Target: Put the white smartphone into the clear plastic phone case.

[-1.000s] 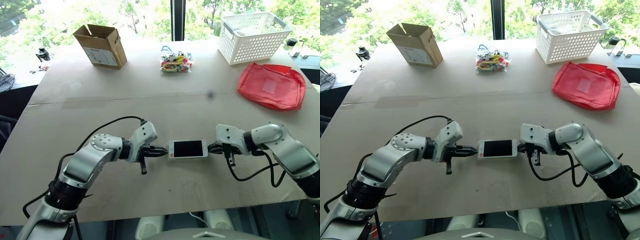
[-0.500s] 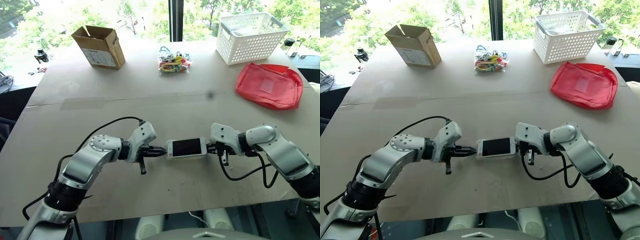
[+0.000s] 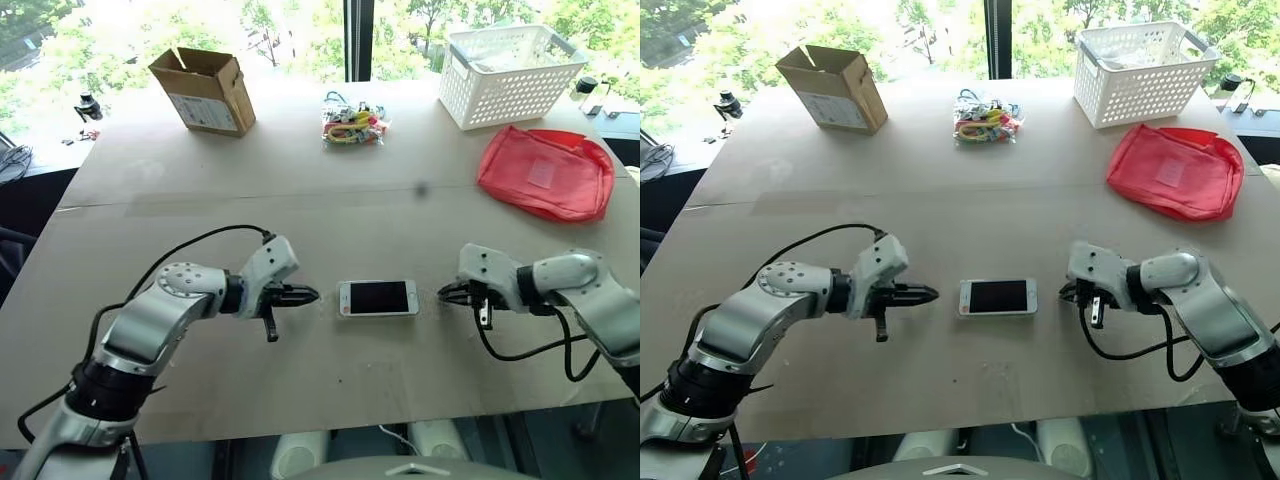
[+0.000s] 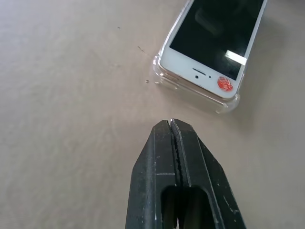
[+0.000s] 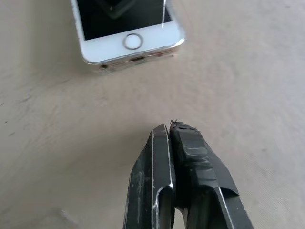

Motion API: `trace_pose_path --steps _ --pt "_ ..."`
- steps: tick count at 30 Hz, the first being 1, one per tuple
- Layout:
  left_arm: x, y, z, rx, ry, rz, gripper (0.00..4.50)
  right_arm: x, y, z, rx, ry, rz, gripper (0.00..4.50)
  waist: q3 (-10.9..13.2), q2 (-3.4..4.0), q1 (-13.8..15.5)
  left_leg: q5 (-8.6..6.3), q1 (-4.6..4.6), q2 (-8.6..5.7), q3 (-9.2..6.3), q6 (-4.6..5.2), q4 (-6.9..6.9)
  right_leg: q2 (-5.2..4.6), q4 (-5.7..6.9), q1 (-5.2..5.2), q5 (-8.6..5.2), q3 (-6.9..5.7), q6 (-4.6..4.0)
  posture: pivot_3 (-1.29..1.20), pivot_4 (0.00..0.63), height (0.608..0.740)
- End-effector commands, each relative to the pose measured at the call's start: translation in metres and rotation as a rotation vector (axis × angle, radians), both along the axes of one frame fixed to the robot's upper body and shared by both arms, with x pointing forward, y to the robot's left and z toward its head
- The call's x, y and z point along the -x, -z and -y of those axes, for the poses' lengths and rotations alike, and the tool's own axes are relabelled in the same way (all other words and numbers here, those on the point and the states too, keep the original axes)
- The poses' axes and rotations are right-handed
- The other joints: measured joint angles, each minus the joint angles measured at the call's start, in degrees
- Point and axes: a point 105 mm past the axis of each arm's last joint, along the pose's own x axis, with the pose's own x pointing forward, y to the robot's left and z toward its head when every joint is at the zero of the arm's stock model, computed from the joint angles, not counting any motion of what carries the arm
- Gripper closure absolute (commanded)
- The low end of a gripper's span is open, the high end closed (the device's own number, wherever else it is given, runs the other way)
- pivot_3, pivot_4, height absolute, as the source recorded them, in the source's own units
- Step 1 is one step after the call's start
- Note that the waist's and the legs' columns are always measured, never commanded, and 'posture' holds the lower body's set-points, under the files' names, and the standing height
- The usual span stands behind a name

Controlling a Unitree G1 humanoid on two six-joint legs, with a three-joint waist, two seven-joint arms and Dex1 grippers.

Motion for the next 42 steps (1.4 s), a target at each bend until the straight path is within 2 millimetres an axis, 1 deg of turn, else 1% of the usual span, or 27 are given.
trace_pose_path --steps 1,2,5,6,10,12,14,18,25,28,30,32,34,38,40,42 --pt "0.003 -0.025 0.020 0.130 0.056 0.046 4.50 0.003 -0.027 -0.012 -0.260 -0.021 0.041 4.37 -0.01 -0.01 -0.01 0.00 0.00 0.00 0.01 0.00 0.01 0.00 0.01 0.00 0.00 0.00 0.00 0.00 0.150 0.740" --pt "0.004 -0.025 0.024 0.148 0.067 0.039 4.50 0.005 -0.028 -0.015 -0.322 -0.029 0.040 4.37 -0.02 -0.03 0.01 0.00 0.01 0.00 -0.01 0.00 0.00 0.00 0.00 0.02 0.00 -0.01 0.00 0.00 0.150 0.740" --pt "0.006 -0.014 0.035 0.145 0.093 0.016 4.50 0.010 -0.024 -0.025 -0.497 -0.037 0.023 4.37 -0.01 -0.02 -0.06 0.00 0.00 0.01 -0.03 0.00 -0.01 0.02 0.03 0.01 0.00 -0.02 0.00 0.00 0.150 0.740" --pt "0.005 -0.011 0.038 0.148 0.096 0.009 4.50 0.010 -0.020 -0.026 -0.531 -0.031 0.022 4.37 -0.01 -0.01 -0.08 0.00 0.00 0.00 -0.02 0.00 -0.01 0.03 0.03 0.01 0.00 -0.01 0.00 0.00 0.150 0.740" --pt "0.002 0.002 0.047 0.146 0.098 -0.007 4.50 0.011 -0.003 -0.026 -0.625 -0.037 0.030 4.37 -0.01 -0.01 -0.03 0.00 0.03 -0.03 0.03 0.00 0.02 0.01 0.04 0.02 0.01 0.05 0.01 0.00 0.150 0.740" --pt "0.002 0.010 0.049 0.122 0.106 -0.011 4.50 0.011 0.012 -0.026 -0.605 -0.034 0.015 4.37 0.00 0.00 -0.06 0.00 0.06 -0.05 0.03 0.00 0.02 0.02 0.06 0.03 0.01 0.05 0.01 0.00 0.150 0.740" --pt "0.003 0.014 0.049 0.109 0.110 -0.018 4.50 0.009 0.021 -0.025 -0.594 -0.022 0.012 4.37 -0.01 0.00 -0.14 0.00 0.07 -0.06 0.04 0.00 0.02 0.05 0.08 0.02 0.01 0.06 0.01 0.00 0.150 0.740" --pt "0.006 0.019 0.043 0.086 0.100 -0.032 4.50 0.009 0.030 -0.022 -0.563 -0.025 0.002 4.37 0.00 0.00 -0.28 0.00 0.11 -0.03 0.07 -0.01 0.01 0.08 0.10 0.02 0.01 0.10 0.00 0.00 0.150 0.740" --pt "0.009 0.022 0.035 0.068 0.087 -0.037 4.50 0.013 0.034 -0.022 -0.533 -0.054 -0.027 4.37 -0.01 0.01 -0.13 0.01 0.12 -0.02 0.05 -0.01 0.01 0.06 0.10 0.03 0.01 0.09 0.00 0.00 0.150 0.740" --pt "0.004 0.014 0.032 0.092 0.066 -0.007 4.50 0.015 0.037 -0.025 -0.518 -0.063 -0.044 4.37 -0.02 0.01 -0.19 0.00 0.13 -0.02 0.05 -0.01 0.01 0.07 0.10 0.03 0.01 0.09 0.00 0.00 0.150 0.740" --pt "0.000 0.003 0.029 0.111 0.047 0.018 4.50 0.016 0.039 -0.026 -0.507 -0.065 -0.044 4.37 -0.02 0.01 -0.25 0.01 0.14 -0.02 0.05 -0.01 0.01 0.08 0.11 0.03 0.01 0.10 0.00 0.00 0.150 0.740" --pt "-0.002 -0.005 0.022 0.105 0.031 0.039 4.50 0.015 0.038 -0.026 -0.508 -0.062 -0.036 4.37 -0.02 0.01 -0.25 0.00 0.14 -0.01 0.05 -0.01 0.01 0.09 0.11 0.03 0.00 0.09 0.00 0.00 0.150 0.740" --pt "-0.002 -0.007 0.013 0.079 0.017 0.046 4.50 0.014 0.035 -0.024 -0.515 -0.055 -0.030 4.37 -0.02 0.01 -0.31 0.00 0.13 0.00 0.03 -0.01 0.01 0.09 0.11 0.02 0.00 0.08 0.00 0.00 0.150 0.740" --pt "0.004 -0.002 -0.005 0.023 0.000 0.012 4.50 0.014 0.034 -0.021 -0.504 -0.052 -0.036 4.37 -0.02 0.02 -0.33 0.00 0.14 0.00 0.05 -0.01 -0.01 0.08 0.11 0.02 0.00 0.10 0.00 0.00 0.150 0.740" --pt "0.006 0.004 -0.008 0.001 0.003 -0.001 4.50 0.016 0.035 -0.023 -0.501 -0.061 -0.043 4.37 -0.02 0.02 -0.22 0.00 0.12 0.00 0.05 -0.01 -0.01 0.07 0.08 0.03 0.00 0.10 0.00 0.00 0.150 0.740" --pt "0.008 0.008 -0.005 -0.003 0.012 -0.008 4.50 0.017 0.035 -0.025 -0.501 -0.069 -0.050 4.37 -0.01 0.01 -0.13 0.00 0.11 0.00 0.05 -0.01 -0.01 0.06 0.07 0.03 0.00 0.09 0.00 0.00 0.150 0.740"
